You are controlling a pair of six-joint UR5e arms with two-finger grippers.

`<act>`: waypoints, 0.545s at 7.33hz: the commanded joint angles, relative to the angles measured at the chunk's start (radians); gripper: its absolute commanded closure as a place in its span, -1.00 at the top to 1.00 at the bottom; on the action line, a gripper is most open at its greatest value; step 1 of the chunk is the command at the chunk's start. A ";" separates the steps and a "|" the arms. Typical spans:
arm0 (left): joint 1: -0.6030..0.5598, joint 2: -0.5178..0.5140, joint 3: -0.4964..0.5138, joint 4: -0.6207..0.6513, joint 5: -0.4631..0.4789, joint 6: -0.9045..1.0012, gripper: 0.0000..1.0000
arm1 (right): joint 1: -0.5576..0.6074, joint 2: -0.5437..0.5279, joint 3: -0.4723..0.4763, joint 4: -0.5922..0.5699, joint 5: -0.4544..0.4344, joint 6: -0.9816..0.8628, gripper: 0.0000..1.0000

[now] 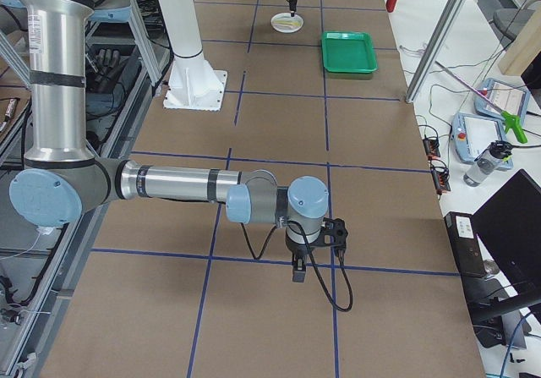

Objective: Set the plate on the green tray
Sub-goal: 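Reach the left gripper down to the rim of the white plate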

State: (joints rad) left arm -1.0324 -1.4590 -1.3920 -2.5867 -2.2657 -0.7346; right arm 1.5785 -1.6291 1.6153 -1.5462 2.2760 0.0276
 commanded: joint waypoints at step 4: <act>0.012 0.000 -0.008 -0.001 -0.024 -0.006 -1.00 | 0.000 0.000 0.000 0.000 -0.001 0.000 1.00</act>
State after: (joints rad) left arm -1.0194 -1.4588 -1.3988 -2.5866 -2.2825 -0.7388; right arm 1.5785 -1.6291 1.6153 -1.5462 2.2751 0.0276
